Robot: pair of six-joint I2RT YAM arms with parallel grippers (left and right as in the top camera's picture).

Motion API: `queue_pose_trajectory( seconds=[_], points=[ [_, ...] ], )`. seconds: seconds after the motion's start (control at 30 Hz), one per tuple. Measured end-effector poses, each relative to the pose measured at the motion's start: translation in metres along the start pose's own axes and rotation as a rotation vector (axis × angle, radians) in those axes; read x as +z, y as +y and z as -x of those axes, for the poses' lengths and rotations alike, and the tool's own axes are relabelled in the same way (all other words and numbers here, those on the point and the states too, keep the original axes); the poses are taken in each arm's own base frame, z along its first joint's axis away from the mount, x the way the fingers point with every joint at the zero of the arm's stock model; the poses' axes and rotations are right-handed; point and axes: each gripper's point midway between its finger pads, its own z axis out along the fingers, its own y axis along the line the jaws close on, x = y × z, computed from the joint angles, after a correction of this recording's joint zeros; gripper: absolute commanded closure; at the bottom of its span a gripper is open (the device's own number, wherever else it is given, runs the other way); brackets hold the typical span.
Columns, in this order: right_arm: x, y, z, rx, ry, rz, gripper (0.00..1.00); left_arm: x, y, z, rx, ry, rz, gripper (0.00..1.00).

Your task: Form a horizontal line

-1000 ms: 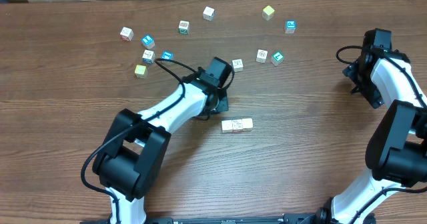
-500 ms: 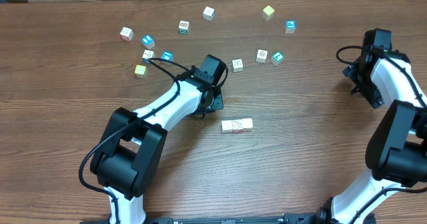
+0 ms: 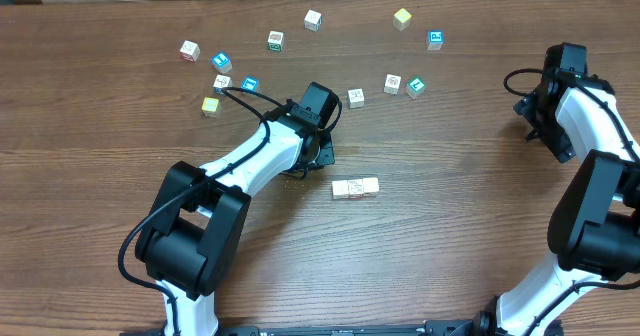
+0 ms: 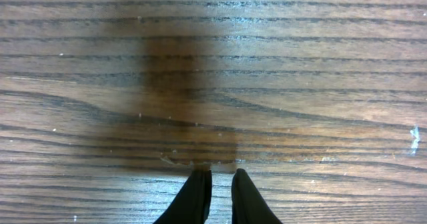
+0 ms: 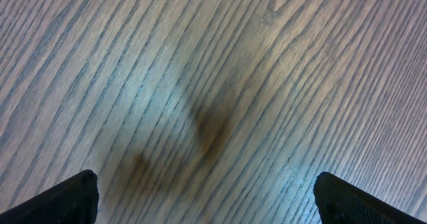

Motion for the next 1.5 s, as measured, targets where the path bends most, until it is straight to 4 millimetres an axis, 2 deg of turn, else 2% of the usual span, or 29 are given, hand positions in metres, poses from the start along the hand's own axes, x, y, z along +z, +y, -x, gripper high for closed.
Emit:
queue_pose_trajectory(
  seconds=[0.1, 0.23, 0.33, 0.37, 0.4, 0.43, 0.47, 0.53, 0.8, 0.83, 0.87, 0.93, 0.97, 1.0, 1.03, 1.07, 1.1, 1.17, 1.3, 1.33, 1.4, 1.47, 1.5],
  points=[
    [0.0, 0.0, 0.0, 0.001, 0.0, 0.0, 0.0, 0.0, 0.0, 0.0, 0.006, 0.002, 0.001, 0.81],
    [0.0, 0.0, 0.0, 0.0, 0.0, 0.0, 0.0, 0.0, 0.001, -0.001, 0.015, 0.004, 0.003, 0.65],
    [0.0, 0.0, 0.0, 0.0, 0.0, 0.0, 0.0, 0.0, 0.001, 0.0, 0.016, 0.001, 0.005, 0.6],
    [0.0, 0.0, 0.0, 0.0, 0.0, 0.0, 0.0, 0.0, 0.001, 0.0, 0.017, 0.001, 0.005, 0.54],
    [0.0, 0.0, 0.0, 0.0, 0.0, 0.0, 0.0, 0.0, 0.001, 0.0, 0.02, 0.0, 0.007, 0.42],
    [0.0, 0.0, 0.0, 0.0, 0.0, 0.0, 0.0, 0.0, 0.002, 0.0, 0.021, -0.001, 0.009, 0.29],
    [0.0, 0.0, 0.0, 0.0, 0.0, 0.001, 0.0, 0.0, 0.002, 0.0, 0.022, -0.001, 0.009, 0.12],
    [0.0, 0.0, 0.0, 0.0, 0.0, 0.0, 0.0, 0.0, 0.001, 0.0, 0.019, -0.002, 0.008, 0.0],
    [0.0, 0.0, 0.0, 0.0, 0.0, 0.0, 0.0, -0.001, -0.007, 0.013, 0.016, -0.054, -0.022, 0.0],
    [0.0, 0.0, 0.0, 0.0, 0.0, 0.0, 0.0, -0.001, -0.006, 0.013, 0.016, -0.055, -0.02, 0.05],
    [0.0, 0.0, 0.0, 0.0, 0.0, 0.0, 0.0, -0.001, -0.006, 0.014, 0.015, -0.057, -0.018, 0.16],
    [0.0, 0.0, 0.0, 0.0, 0.0, 0.0, 0.0, -0.001, -0.005, 0.014, 0.01, -0.062, -0.014, 0.62],
    [0.0, 0.0, 0.0, 0.0, 0.0, 0.0, 0.0, -0.001, -0.006, 0.016, 0.015, -0.068, -0.016, 0.74],
    [0.0, 0.0, 0.0, 0.001, 0.0, 0.0, 0.0, -0.002, -0.007, 0.018, 0.015, -0.076, -0.019, 0.77],
    [0.0, 0.0, 0.0, 0.0, 0.0, 0.0, 0.0, -0.002, -0.008, 0.02, 0.014, -0.084, -0.025, 0.7],
    [0.0, 0.0, 0.0, 0.0, 0.0, 0.0, 0.0, -0.002, -0.01, 0.022, 0.019, -0.095, -0.029, 0.57],
    [0.0, 0.0, 0.0, 0.0, 0.0, 0.0, 0.0, -0.002, -0.01, 0.024, 0.02, -0.104, -0.031, 0.5],
    [0.0, 0.0, 0.0, 0.0, 0.0, 0.0, 0.0, -0.003, -0.01, 0.029, 0.013, -0.125, -0.027, 0.56],
    [0.0, 0.0, 0.0, 0.0, 0.0, 0.0, 0.0, -0.003, -0.008, 0.033, 0.01, -0.144, -0.011, 0.57],
    [0.0, 0.0, 0.0, 0.0, 0.0, 0.0, 0.0, -0.003, -0.007, 0.033, 0.01, -0.146, -0.008, 0.59],
    [0.0, 0.0, 0.0, 0.001, 0.0, 0.0, 0.0, -0.003, -0.007, 0.033, 0.012, -0.149, -0.005, 0.7],
    [0.0, 0.0, 0.0, 0.001, -0.001, 0.0, 0.0, -0.003, -0.007, 0.034, 0.039, -0.152, -0.003, 0.96],
    [0.0, 0.0, 0.0, 0.001, 0.0, 0.001, 0.0, -0.004, -0.007, 0.034, 0.056, -0.154, -0.003, 0.96]
  ],
)
